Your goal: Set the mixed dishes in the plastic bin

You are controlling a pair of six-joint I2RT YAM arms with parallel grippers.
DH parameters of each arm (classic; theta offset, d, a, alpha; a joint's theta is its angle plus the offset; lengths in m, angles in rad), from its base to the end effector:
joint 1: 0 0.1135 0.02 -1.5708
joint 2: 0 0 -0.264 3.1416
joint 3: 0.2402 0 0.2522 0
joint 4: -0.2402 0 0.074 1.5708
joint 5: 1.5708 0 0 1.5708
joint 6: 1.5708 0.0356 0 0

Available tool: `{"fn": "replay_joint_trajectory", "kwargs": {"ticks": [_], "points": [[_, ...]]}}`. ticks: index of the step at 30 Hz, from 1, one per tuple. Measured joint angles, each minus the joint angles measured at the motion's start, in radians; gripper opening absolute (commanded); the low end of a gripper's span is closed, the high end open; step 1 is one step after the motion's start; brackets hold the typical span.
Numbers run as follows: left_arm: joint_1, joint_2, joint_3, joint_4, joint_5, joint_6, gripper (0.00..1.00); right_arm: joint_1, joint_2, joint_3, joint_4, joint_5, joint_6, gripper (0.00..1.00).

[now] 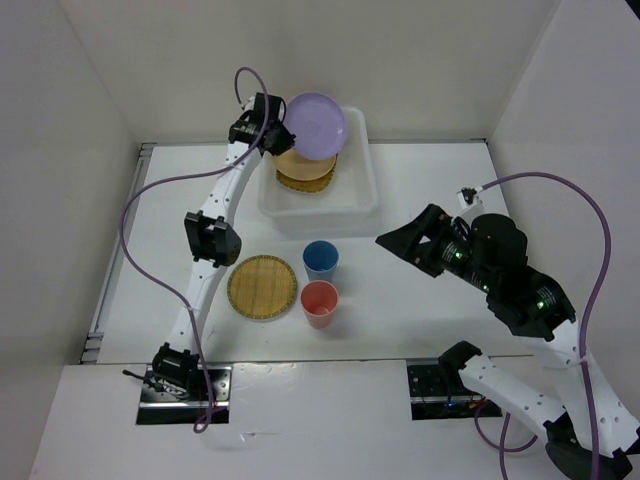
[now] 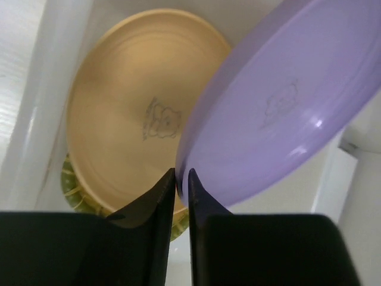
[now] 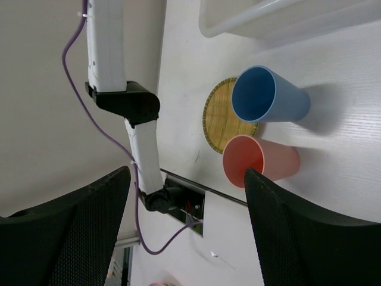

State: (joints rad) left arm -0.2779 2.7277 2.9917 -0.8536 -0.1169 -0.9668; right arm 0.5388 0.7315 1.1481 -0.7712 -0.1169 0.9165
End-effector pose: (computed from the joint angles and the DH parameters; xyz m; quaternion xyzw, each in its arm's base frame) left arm 0.5526 -0.1533 0.2807 -0.3232 0.8195 -0.2323 0.4122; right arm 0.1059 0.0681 0.4059 0.1210 0.8110 0.4151 0.3940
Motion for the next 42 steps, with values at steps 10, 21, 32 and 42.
{"fn": "replay_joint_trajectory", "kwargs": {"ticks": [10, 21, 32, 42], "points": [[0.016, 0.024, 0.09, -0.123, 0.003, -0.003, 0.55, 0.0, -0.007, -0.012, 0.001, 0.0, 0.008, 0.82], [0.031, -0.303, 0.095, -0.273, 0.017, 0.085, 0.63, -0.002, -0.004, -0.096, 0.023, 0.012, -0.007, 0.82], [-0.003, -1.054, -0.183, -0.341, 0.043, 0.269, 0.68, -0.01, 0.105, -0.136, 0.108, 0.034, -0.069, 0.82], [-0.007, -1.761, -1.572, -0.051, 0.101, 0.282, 0.65, -0.031, 0.116, -0.142, 0.143, 0.031, -0.113, 0.82]]}}
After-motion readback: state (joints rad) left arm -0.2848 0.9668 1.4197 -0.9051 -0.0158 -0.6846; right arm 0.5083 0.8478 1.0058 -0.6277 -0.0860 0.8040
